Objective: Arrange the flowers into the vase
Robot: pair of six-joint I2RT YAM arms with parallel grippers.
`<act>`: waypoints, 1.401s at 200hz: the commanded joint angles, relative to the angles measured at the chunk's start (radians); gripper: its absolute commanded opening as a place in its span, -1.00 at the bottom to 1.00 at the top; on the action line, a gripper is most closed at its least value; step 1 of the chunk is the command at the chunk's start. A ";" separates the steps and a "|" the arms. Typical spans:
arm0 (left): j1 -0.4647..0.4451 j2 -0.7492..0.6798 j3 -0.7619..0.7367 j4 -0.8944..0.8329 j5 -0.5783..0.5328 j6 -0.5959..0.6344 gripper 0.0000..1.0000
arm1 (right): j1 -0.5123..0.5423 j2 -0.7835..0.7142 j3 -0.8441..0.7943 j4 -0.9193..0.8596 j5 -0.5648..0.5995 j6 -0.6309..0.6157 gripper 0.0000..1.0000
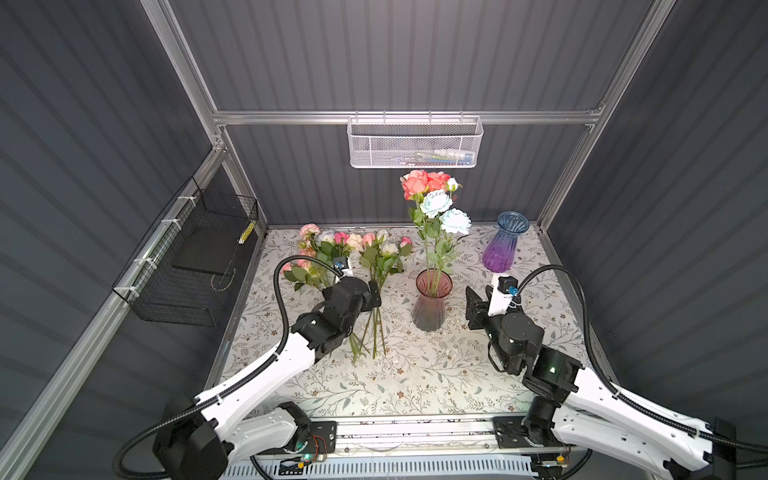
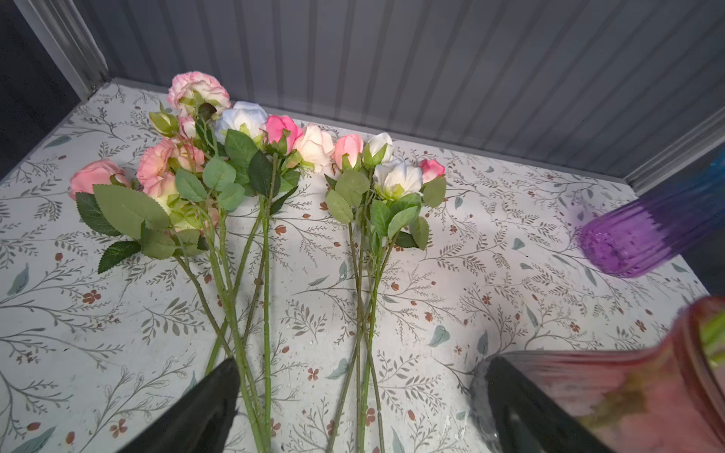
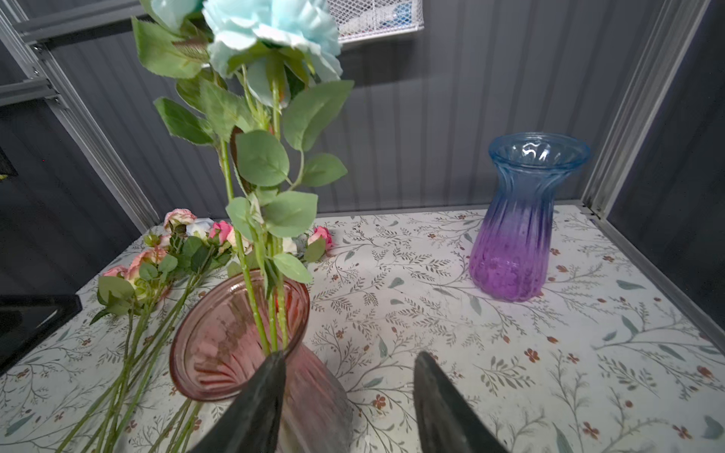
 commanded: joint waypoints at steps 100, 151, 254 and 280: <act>0.274 0.373 0.196 -0.142 0.189 -0.023 0.00 | -0.022 -0.028 -0.073 -0.065 -0.049 0.128 0.07; 0.311 0.632 0.371 -0.223 0.156 0.016 -0.19 | -0.030 -0.040 -0.110 -0.047 -0.055 0.132 0.07; 0.312 0.775 0.386 -0.200 0.194 -0.011 -0.39 | -0.066 -0.113 -0.157 -0.067 -0.053 0.116 0.07; 0.312 0.787 0.386 -0.192 0.216 -0.001 -0.50 | -0.068 -0.113 -0.158 -0.068 -0.056 0.119 0.08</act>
